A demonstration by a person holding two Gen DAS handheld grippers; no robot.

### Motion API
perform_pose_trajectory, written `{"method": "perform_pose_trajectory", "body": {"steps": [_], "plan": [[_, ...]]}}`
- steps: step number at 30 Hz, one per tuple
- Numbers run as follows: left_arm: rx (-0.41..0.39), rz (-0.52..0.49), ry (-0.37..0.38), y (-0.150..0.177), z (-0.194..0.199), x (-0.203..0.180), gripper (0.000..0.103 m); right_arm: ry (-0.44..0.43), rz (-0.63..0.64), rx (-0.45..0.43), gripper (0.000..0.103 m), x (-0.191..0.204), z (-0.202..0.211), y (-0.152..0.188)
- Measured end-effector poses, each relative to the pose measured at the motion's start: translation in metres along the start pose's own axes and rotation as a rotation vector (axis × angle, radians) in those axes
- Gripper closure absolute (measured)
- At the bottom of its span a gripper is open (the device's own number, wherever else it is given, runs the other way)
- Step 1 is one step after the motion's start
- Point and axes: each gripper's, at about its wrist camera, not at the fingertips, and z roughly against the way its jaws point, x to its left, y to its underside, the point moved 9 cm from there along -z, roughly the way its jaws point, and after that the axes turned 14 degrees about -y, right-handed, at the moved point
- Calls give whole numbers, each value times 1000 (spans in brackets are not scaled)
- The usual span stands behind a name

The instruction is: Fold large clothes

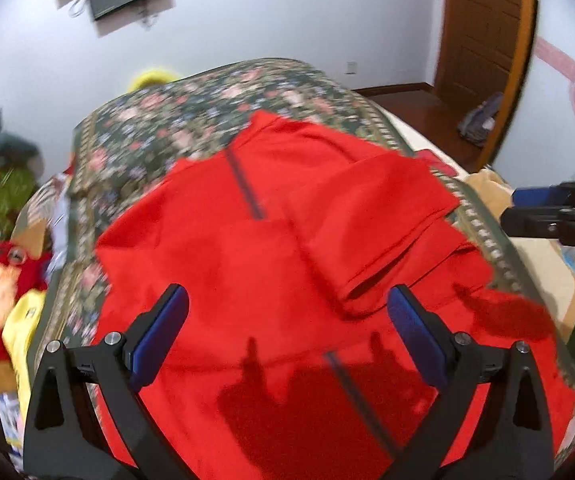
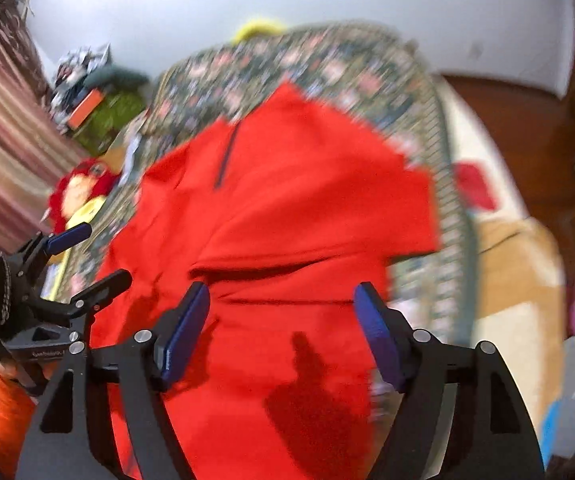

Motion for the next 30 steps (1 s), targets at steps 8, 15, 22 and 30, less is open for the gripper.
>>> {"method": "perform_pose_trajectory", "body": {"steps": [8,15,22,30], "plan": [[48,-131,80,-43,-39,-86,3,128,-56,-96,27,-65,41,9],[110,-230,141,-57,-78,-165,4,159,-152,-74,27,-115,39,34],[206,-319,177,-46,-117,-220,30,153,-203,-57,27,-138,32,52],[114,-380,30,-46,-136,-230,90,134,-224,-64,27,-142,33,58]]}}
